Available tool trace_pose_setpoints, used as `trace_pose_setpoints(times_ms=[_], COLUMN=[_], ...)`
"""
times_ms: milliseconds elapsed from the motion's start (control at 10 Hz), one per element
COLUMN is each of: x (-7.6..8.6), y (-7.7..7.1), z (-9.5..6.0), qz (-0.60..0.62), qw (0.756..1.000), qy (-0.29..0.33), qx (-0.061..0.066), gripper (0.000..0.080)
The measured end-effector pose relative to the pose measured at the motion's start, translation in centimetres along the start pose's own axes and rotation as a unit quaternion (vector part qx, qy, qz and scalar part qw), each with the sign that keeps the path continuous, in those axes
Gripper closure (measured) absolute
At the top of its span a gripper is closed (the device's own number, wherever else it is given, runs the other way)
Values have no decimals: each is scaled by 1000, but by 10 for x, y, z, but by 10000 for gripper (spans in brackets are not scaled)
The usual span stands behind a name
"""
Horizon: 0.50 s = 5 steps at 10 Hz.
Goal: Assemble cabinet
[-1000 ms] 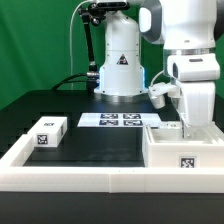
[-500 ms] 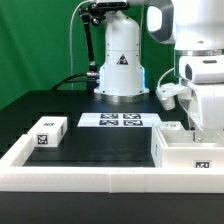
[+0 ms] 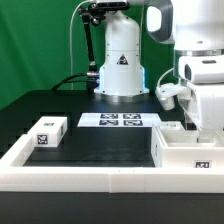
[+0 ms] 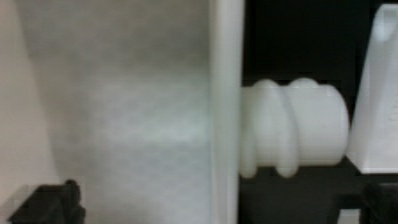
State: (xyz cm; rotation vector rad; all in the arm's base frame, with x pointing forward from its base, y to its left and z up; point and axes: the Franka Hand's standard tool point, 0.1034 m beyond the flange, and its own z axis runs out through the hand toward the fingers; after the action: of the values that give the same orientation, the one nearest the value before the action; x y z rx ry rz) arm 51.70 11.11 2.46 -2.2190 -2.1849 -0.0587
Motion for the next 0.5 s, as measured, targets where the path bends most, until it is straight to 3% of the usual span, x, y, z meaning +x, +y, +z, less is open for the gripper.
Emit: trace_pose_setpoints(times_ms=[300, 500], x=[-1, 1], y=[-2, -8], z=[-3, -22], qz=[0, -2], qw=[1000, 1000], qy=[-1, -4], qx=[-1, -7], gripper=[2, 2])
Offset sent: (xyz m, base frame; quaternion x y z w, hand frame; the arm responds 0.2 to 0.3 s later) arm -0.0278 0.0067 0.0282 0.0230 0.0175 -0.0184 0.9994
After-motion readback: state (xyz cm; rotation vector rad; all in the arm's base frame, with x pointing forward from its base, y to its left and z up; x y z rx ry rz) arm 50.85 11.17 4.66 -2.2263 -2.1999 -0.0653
